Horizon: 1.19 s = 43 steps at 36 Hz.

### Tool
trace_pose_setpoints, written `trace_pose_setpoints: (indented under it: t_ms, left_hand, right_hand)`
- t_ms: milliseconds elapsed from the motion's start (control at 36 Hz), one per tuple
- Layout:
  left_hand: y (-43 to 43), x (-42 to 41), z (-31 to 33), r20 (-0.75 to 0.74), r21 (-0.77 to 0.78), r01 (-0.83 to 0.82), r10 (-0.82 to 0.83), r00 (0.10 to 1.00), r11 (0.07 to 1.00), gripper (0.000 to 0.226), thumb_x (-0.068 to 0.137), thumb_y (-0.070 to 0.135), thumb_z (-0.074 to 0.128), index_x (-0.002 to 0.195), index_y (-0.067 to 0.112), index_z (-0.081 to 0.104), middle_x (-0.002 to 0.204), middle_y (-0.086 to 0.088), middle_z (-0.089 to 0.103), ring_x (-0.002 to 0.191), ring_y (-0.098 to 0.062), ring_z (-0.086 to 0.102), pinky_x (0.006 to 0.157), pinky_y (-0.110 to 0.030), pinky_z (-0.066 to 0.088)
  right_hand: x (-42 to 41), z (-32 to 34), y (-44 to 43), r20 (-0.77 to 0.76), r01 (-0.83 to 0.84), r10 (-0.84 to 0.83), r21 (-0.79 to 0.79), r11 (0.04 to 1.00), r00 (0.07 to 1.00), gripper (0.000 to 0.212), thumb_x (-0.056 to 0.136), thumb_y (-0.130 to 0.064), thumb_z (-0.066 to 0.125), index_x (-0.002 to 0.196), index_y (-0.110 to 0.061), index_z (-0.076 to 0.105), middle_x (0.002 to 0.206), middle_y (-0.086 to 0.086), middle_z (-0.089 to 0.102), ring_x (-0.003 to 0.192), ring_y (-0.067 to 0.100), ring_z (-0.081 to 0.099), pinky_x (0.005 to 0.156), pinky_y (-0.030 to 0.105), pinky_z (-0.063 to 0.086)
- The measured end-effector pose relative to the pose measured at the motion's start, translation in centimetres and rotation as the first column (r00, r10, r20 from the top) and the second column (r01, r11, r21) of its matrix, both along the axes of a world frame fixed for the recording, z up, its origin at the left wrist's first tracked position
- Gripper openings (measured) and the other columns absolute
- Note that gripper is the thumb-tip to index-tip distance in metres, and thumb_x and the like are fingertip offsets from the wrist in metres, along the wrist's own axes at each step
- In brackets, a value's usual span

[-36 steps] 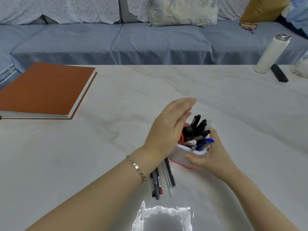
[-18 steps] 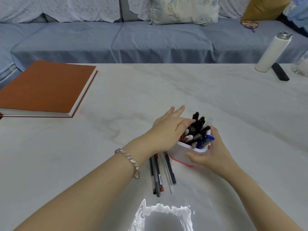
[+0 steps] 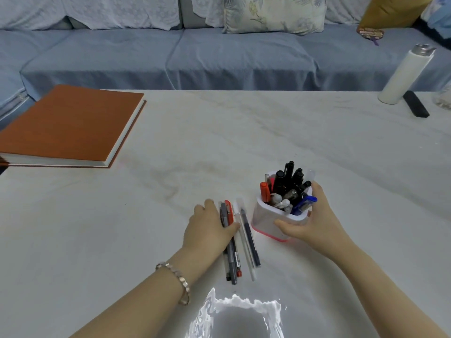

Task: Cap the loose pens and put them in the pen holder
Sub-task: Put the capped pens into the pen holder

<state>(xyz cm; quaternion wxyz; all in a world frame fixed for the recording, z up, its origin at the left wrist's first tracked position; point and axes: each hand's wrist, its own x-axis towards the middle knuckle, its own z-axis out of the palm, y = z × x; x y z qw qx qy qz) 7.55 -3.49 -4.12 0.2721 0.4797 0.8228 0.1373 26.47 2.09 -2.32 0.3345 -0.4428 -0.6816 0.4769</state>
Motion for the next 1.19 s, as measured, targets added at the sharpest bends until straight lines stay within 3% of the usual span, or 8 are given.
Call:
trace_pose_setpoints:
  t_ms: [139,306,444,583,694,833,1083,1194]
  left_hand:
    - [-0.4,0.0,-1.0,0.030,0.009,-0.002,0.001,1.000,1.000,0.040,0.080,0.037,0.063,0.106,0.010,0.046,0.096,-0.007,0.059,0.086,-0.024,0.058,0.066,-0.028,0.042]
    - [-0.5,0.0,-1.2,0.020,0.011,0.014,-0.014,1.000,1.000,0.027,0.079,0.028,0.060,0.093,0.008,0.048,0.092,-0.008,0.060,0.081,-0.026,0.059,0.069,-0.033,0.049]
    - [-0.4,0.2,-1.3,-0.034,0.030,0.111,-0.110,0.993,0.993,0.016,0.089,0.020,0.047,0.089,0.009,0.037,0.085,-0.008,0.048,0.076,-0.025,0.048,0.060,-0.028,0.032]
    - [-0.4,-0.7,-0.8,0.200,0.199,-0.033,-0.008,0.980,0.979,0.016,0.096,0.025,0.038,0.088,0.012,0.037,0.068,0.003,0.043,0.059,-0.007,0.041,0.046,-0.017,0.030]
    - [0.5,-0.8,1.8,0.447,0.418,-0.240,0.032,0.894,0.876,0.016,0.096,0.020,0.039,0.081,0.022,0.044,0.067,0.003,0.049,0.062,-0.010,0.048,0.054,-0.009,0.037]
    - [2.5,0.1,7.3,0.721,0.572,-0.424,-0.184,0.668,0.702,0.026,0.094,0.002,0.041,0.089,0.026,0.047,0.074,0.002,0.059,0.068,-0.003,0.063,0.077,-0.024,0.052]
    - [4.0,4.2,8.9,0.713,0.667,-0.370,-0.408,0.571,0.647,0.026,0.092,-0.005,0.038,0.089,0.019,0.045,0.091,-0.009,0.065,0.097,-0.021,0.064,0.090,-0.039,0.048]
    - [4.2,5.2,7.8,0.682,0.644,-0.243,-0.400,0.612,0.726,0.029,0.091,-0.004,0.042,0.087,0.025,0.043,0.084,0.004,0.067,0.086,-0.018,0.062,0.072,-0.019,0.052]
  right_hand:
    - [0.1,-0.3,0.2,0.047,0.009,-0.009,0.004,1.000,0.999,0.060,0.065,0.002,0.074,0.096,-0.036,0.041,0.091,-0.008,0.061,0.076,-0.012,0.058,0.069,0.001,0.041]
    - [0.3,-0.7,0.3,0.027,-0.003,0.004,-0.034,0.999,1.000,0.058,0.064,0.001,0.073,0.101,-0.032,0.043,0.093,-0.005,0.064,0.080,-0.001,0.062,0.076,0.017,0.046]
    - [0.1,-0.2,0.0,0.013,0.005,-0.005,0.003,1.000,1.000,0.061,0.065,0.007,0.073,0.098,-0.034,0.042,0.086,-0.014,0.063,0.076,-0.013,0.059,0.070,0.002,0.042]
    - [0.0,0.1,-0.1,0.012,-0.003,0.003,0.005,1.000,1.000,0.058,0.065,0.008,0.072,0.095,-0.032,0.041,0.085,-0.010,0.062,0.073,-0.012,0.059,0.068,0.002,0.042]
    - [-0.1,0.4,-0.2,-0.001,-0.009,0.009,-0.005,1.000,1.000,0.058,0.066,0.011,0.070,0.094,-0.031,0.041,0.084,-0.009,0.060,0.071,-0.013,0.058,0.066,0.001,0.041]
    - [-0.2,0.8,-0.4,-0.038,-0.018,0.017,-0.027,0.999,0.999,0.057,0.068,0.016,0.066,0.095,-0.028,0.042,0.082,-0.010,0.061,0.066,-0.014,0.058,0.064,0.001,0.042]
    - [-0.1,0.6,-0.3,0.020,0.013,-0.013,-0.005,1.000,1.000,0.061,0.066,0.007,0.072,0.095,-0.035,0.039,0.090,-0.008,0.059,0.071,-0.015,0.057,0.064,-0.001,0.040]
    - [-0.2,0.5,-0.2,0.028,0.008,-0.009,0.020,1.000,1.000,0.063,0.066,0.006,0.073,0.095,-0.038,0.037,0.093,-0.006,0.057,0.072,-0.016,0.055,0.063,-0.001,0.039]
